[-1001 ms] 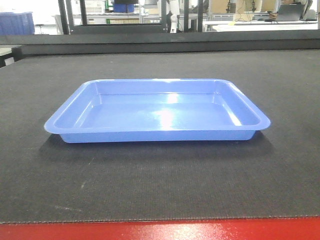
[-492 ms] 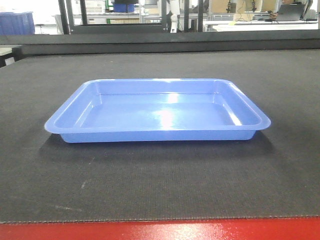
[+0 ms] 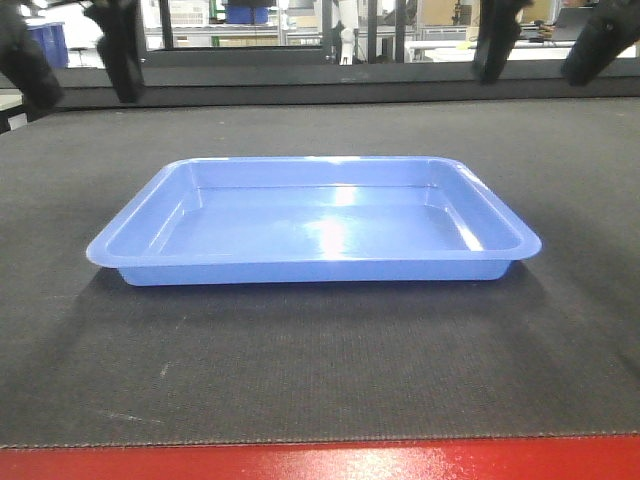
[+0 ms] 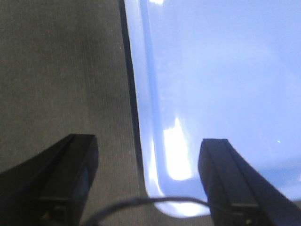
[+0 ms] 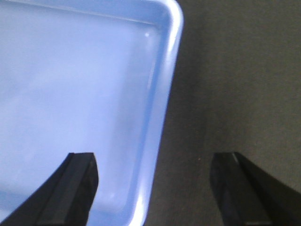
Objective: Grab blue tray and place on right shelf
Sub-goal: 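Close both grippers on the tray's opposite rims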
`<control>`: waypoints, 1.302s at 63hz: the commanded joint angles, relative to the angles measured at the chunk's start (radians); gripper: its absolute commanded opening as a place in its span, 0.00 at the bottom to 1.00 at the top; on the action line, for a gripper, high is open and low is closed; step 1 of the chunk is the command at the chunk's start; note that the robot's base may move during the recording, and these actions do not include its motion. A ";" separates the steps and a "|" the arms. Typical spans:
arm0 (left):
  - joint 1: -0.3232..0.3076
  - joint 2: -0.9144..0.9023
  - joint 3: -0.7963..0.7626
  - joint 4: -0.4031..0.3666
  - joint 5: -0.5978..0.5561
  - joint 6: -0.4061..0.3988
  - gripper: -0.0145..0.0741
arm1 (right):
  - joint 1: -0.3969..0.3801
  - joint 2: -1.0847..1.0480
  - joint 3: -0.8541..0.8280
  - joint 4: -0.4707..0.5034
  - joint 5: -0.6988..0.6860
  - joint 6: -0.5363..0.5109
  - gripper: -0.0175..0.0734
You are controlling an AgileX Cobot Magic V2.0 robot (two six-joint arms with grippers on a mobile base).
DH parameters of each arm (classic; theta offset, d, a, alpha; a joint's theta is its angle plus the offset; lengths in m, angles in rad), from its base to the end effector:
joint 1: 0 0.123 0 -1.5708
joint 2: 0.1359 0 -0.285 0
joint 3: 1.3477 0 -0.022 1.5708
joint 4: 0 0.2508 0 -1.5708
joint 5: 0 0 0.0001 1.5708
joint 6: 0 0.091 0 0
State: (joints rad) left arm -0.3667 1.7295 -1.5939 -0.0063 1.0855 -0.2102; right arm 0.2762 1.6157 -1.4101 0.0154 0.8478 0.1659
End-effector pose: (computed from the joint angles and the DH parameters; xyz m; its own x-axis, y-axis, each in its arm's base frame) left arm 0.3478 -0.1341 0.3231 -0.9030 0.1202 -0.4125 0.1737 0.9803 -0.0944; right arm 0.3408 0.0977 0.3207 -0.8282 -0.0527 -0.5580 -0.1360 0.9847 0.1089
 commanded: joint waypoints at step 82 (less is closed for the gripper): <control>-0.007 0.261 -0.116 0.006 -0.056 -0.102 0.13 | 0.001 0.262 -0.059 -0.031 -0.137 0.020 0.25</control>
State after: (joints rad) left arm -0.3690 2.0448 -1.6777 -0.0193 1.0433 -0.3140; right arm 0.2781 1.9430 -1.4427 0.0118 0.7210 0.1972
